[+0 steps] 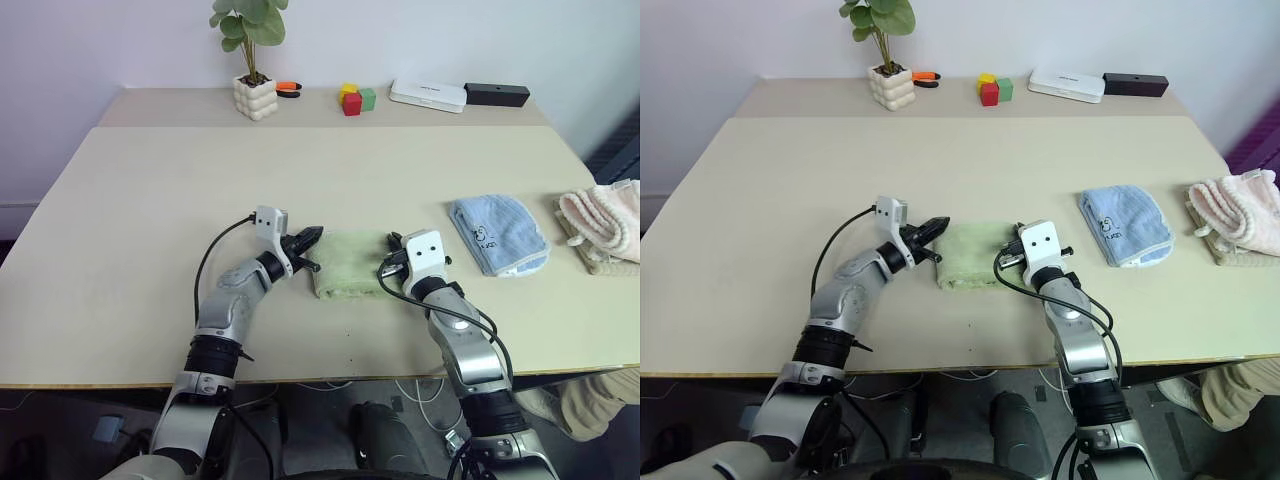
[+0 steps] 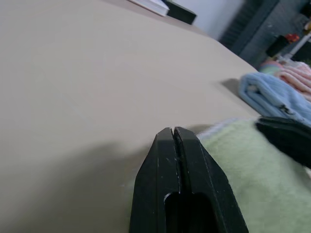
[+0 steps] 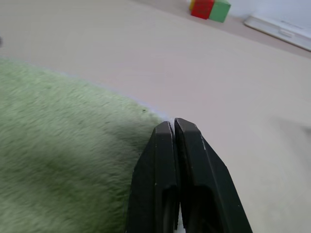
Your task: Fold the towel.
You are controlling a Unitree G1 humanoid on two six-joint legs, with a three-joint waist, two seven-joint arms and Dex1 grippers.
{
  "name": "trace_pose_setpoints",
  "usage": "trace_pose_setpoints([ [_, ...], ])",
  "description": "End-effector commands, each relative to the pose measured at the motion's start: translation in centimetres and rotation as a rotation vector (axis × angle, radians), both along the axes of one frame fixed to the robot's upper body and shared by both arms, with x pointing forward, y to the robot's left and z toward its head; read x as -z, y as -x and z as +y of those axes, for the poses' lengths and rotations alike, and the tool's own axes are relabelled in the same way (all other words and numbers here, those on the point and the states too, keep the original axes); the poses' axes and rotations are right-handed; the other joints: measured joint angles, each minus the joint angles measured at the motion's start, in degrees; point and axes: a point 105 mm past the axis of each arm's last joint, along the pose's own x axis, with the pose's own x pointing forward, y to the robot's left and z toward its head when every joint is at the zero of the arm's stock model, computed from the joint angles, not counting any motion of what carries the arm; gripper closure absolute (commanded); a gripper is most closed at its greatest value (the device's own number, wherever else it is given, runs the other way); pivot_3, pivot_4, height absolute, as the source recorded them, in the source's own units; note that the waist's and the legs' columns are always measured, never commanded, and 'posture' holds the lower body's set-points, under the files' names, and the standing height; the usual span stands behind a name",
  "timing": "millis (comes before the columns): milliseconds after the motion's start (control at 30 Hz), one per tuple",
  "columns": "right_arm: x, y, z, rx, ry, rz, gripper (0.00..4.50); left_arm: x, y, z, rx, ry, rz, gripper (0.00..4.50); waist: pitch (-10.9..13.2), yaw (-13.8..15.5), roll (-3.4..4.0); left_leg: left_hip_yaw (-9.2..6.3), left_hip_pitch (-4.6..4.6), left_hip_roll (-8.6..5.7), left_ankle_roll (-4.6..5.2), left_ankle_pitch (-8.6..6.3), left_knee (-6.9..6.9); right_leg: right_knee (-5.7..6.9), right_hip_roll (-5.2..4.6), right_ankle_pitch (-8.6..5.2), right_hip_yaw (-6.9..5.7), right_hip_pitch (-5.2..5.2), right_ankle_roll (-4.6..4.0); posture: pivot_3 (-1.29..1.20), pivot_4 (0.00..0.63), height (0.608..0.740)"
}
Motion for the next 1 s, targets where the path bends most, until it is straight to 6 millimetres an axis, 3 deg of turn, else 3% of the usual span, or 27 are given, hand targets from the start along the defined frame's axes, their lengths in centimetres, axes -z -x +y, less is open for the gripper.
trace_pose_setpoints([
  [33, -3.5, -0.4, -0.4, 0.021, -0.018, -0.111, 4.42, -2.7, -0.3, 0.0, 0.002, 0.027, -0.078, 4.50, 0.0, 0.0, 0.00, 0.00, -0.01, 0.00, 0.00, 0.00, 0.00, 0.00, 0.00, 0.00, 0.00, 0.00, 0.00, 0.00, 0.150, 0.740],
  [200, -4.9, -1.0, -1.3, 0.037, -0.030, -0.131, 4.42, -3.7, -0.6, 1.2, -0.005, 0.029, -0.092, 4.50, 0.0, -0.1, 0.00, 0.00, -0.02, 0.00, 0.00, 0.00, 0.00, 0.00, 0.00, 0.02, 0.00, 0.00, 0.03, 0.00, 0.150, 0.740],
  [333, -6.5, -1.2, -1.8, -0.025, -0.104, -0.146, 4.42, -4.4, -0.5, 3.7, 0.020, 0.017, -0.096, 4.50, 0.0, -0.2, 0.00, 0.01, 0.00, 0.00, 0.00, 0.00, -0.05, 0.00, 0.01, 0.05, 0.00, -0.03, 0.10, 0.00, 0.150, 0.740],
  [400, -7.7, -0.9, -1.3, -0.116, -0.210, -0.161, 3.89, -4.9, -0.2, 4.6, 0.047, 0.002, -0.116, 4.50, 0.0, -0.4, 0.00, 0.01, 0.00, 0.02, 0.00, 0.00, -0.08, 0.01, 0.02, 0.07, 0.00, -0.05, 0.12, 0.00, 0.150, 0.740],
  [433, -8.3, -0.7, -0.8, -0.168, -0.228, -0.170, 3.63, -5.4, 0.3, 4.7, 0.095, 0.021, -0.123, 4.25, 0.0, -0.3, 0.01, 0.01, 0.01, 0.04, 0.00, 0.00, -0.10, 0.01, 0.04, 0.08, 0.00, -0.06, 0.14, 0.00, 0.150, 0.740],
  [500, -9.6, 0.2, 0.8, -0.321, -0.222, -0.192, 2.69, -6.8, 1.4, 5.3, 0.188, 0.071, -0.136, 3.66, 0.0, -0.3, 0.01, 0.01, 0.02, 0.05, 0.00, 0.00, -0.16, 0.02, 0.04, 0.08, -0.01, -0.06, 0.15, 0.00, 0.150, 0.740],
  [533, -9.8, 0.2, 0.6, -0.337, -0.208, -0.194, 2.26, -7.2, 1.7, 6.0, 0.205, 0.057, -0.143, 3.23, 0.0, -0.3, 0.01, 0.01, 0.01, 0.05, 0.00, 0.00, -0.18, 0.01, 0.04, 0.08, -0.01, -0.07, 0.15, 0.00, 0.150, 0.740],
  [667, -9.6, -0.2, -0.2, -0.330, -0.175, -0.179, 0.24, -7.7, 1.9, 7.1, 0.220, 0.032, -0.149, 1.23, 0.0, 0.0, 0.01, 0.01, 0.06, 0.05, 0.00, 0.00, -0.19, 0.01, 0.03, 0.04, -0.02, -0.03, 0.10, 0.00, 0.150, 0.740],
  [700, -9.7, -0.1, -0.1, -0.341, -0.177, -0.181, 0.00, -7.7, 2.1, 7.1, 0.223, 0.032, -0.141, 0.65, 0.0, 0.0, 0.01, 0.01, 0.06, 0.05, 0.00, 0.00, -0.18, 0.00, 0.02, -0.01, -0.02, -0.03, 0.01, 0.00, 0.150, 0.740],
  [733, -9.8, -0.1, -0.1, -0.348, -0.180, -0.183, 0.00, -7.6, 2.1, 7.1, 0.224, 0.032, -0.134, 0.18, 0.0, 0.0, 0.01, 0.02, 0.05, 0.04, 0.00, 0.00, -0.18, 0.00, 0.01, -0.01, -0.02, -0.03, 0.01, 0.00, 0.150, 0.740],
  [767, -10.0, 0.1, 0.1, -0.369, -0.171, -0.187, 0.00, -7.6, 2.4, 7.1, 0.231, 0.031, -0.129, 0.03, 0.0, 0.0, 0.01, 0.03, 0.05, 0.04, 0.00, 0.00, -0.17, 0.00, 0.01, -0.01, -0.01, -0.03, 0.01, 0.00, 0.150, 0.740],
  [867, -10.7, 2.1, 1.0, -0.551, -0.168, -0.180, 0.00, -7.8, 2.9, 7.6, 0.199, 0.089, -0.047, 0.03, 0.0, -0.1, 0.01, 0.03, 0.04, 0.05, 0.00, 0.00, -0.19, 0.00, 0.01, 0.02, -0.01, -0.05, 0.07, 0.00, 0.150, 0.740],
  [1000, -11.5, 3.3, -0.8, -0.652, -0.111, -0.148, 0.00, -6.4, 3.3, 8.7, 0.154, 0.121, 0.108, 0.03, 0.0, -0.2, 0.01, 0.02, 0.06, 0.06, 0.00, 0.00, -0.20, 0.02, 0.02, 0.06, -0.01, -0.04, 0.18, 0.00, 0.150, 0.740],
])
